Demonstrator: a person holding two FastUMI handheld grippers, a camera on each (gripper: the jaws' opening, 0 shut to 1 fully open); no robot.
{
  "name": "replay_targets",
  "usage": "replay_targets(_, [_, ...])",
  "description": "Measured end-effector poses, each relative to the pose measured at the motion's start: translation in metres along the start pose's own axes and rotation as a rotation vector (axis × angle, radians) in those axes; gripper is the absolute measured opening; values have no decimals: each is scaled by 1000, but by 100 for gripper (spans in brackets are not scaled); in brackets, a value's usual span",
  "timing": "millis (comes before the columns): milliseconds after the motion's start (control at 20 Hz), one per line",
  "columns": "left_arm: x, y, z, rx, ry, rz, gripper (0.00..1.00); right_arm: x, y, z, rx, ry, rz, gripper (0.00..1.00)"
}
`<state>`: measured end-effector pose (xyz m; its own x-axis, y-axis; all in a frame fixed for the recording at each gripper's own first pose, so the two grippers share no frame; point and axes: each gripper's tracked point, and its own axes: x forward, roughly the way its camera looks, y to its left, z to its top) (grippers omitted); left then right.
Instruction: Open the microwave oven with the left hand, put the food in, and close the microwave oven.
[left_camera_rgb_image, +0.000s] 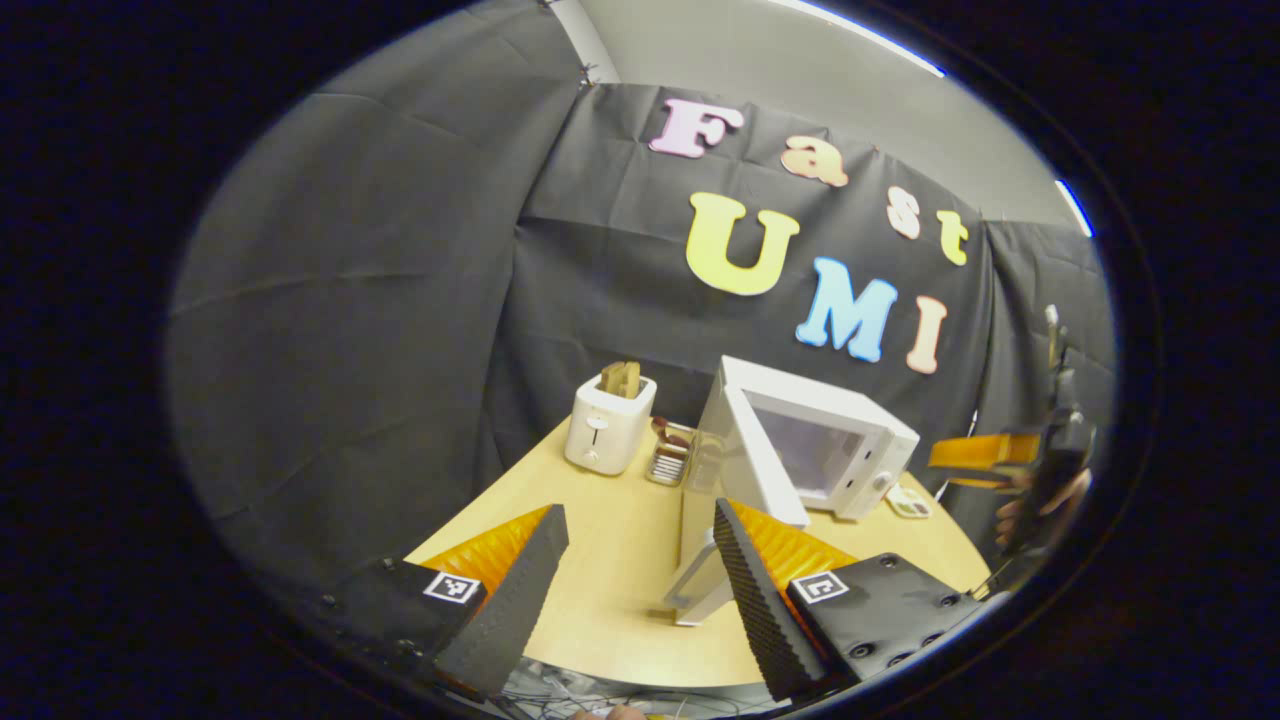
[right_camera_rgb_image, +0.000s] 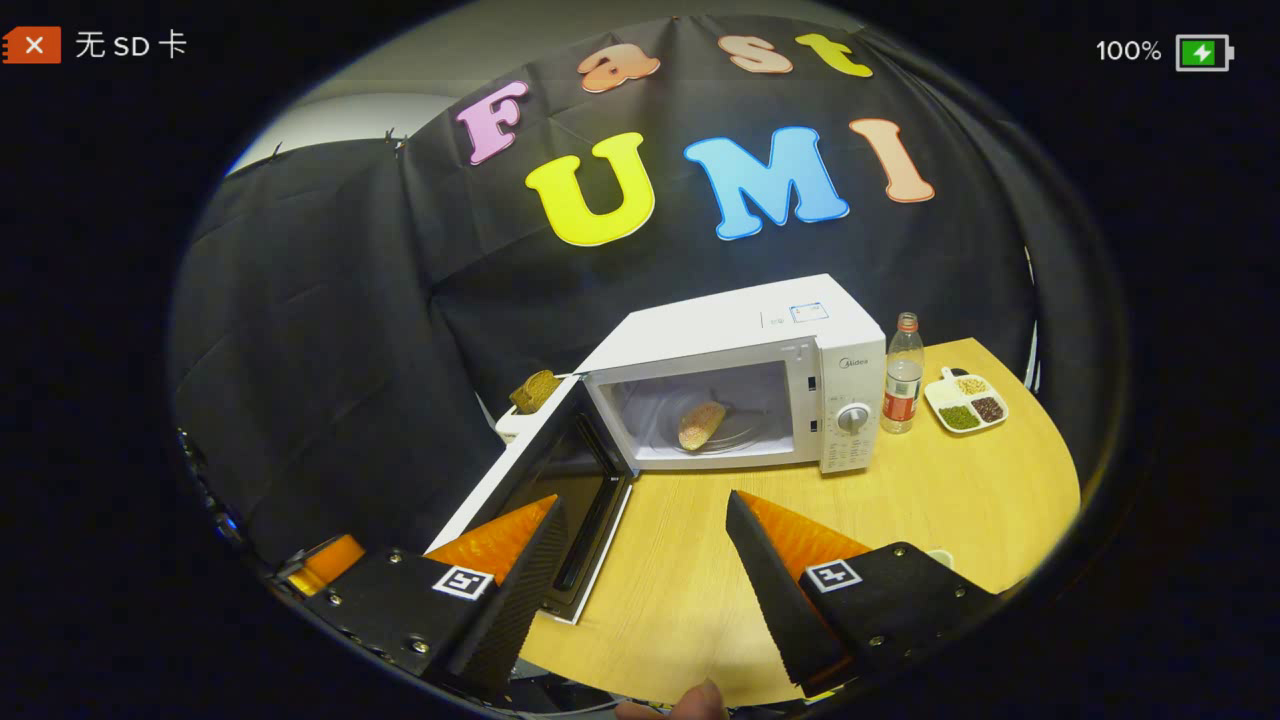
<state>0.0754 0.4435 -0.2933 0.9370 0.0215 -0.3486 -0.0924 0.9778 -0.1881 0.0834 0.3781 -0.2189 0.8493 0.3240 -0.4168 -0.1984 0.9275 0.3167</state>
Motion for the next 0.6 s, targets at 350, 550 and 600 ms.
replay_targets(350, [55,-7,-56,131,118,-34,99,-68,-5,32,-167,-82,9,98])
replay_targets(550, [75,-16,-62,128,156,-16,100,-107,-16,44,-174,-99,28,98])
replay_targets(600, [76,-18,-64,137,168,-6,94,-122,-23,42,-189,-100,26,97])
